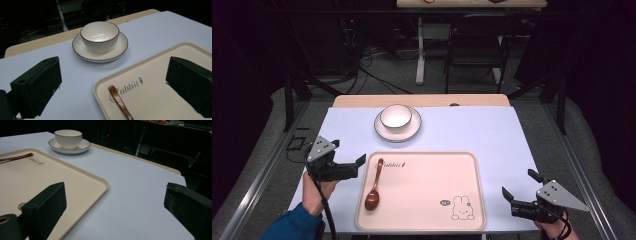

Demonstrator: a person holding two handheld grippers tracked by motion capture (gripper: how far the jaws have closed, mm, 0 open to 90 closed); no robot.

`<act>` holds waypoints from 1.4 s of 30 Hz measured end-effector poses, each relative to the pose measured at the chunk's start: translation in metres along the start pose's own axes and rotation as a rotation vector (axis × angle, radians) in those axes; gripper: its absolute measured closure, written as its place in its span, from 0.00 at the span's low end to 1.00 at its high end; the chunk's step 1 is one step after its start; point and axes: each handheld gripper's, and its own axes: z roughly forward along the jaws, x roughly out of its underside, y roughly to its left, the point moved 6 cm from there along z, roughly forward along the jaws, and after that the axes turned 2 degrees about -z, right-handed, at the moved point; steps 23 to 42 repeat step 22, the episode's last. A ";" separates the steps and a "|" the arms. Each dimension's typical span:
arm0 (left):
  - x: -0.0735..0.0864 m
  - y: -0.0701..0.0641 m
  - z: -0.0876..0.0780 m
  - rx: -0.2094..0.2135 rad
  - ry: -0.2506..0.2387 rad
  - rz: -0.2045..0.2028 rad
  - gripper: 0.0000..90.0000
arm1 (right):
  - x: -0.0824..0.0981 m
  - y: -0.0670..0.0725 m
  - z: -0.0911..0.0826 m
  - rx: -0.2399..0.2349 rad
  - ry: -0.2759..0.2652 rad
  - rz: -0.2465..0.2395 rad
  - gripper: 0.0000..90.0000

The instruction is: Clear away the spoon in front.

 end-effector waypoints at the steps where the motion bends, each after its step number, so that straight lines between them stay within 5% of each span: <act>1: 0.003 -0.001 -0.004 -0.006 -0.006 -0.004 0.00 | 0.000 0.000 0.000 0.000 0.000 0.000 0.04; 17: 0.052 0.007 -0.027 -0.051 -0.009 -0.050 0.00 | 0.000 0.000 0.000 0.002 -0.003 -0.004 0.04; 21: 0.056 0.012 -0.022 -0.034 0.006 -0.077 0.00 | 0.000 0.000 0.000 0.001 -0.002 -0.005 0.04; 42: 0.056 0.012 -0.022 -0.034 0.006 -0.077 0.00 | 0.000 0.000 0.000 0.001 -0.002 -0.005 0.04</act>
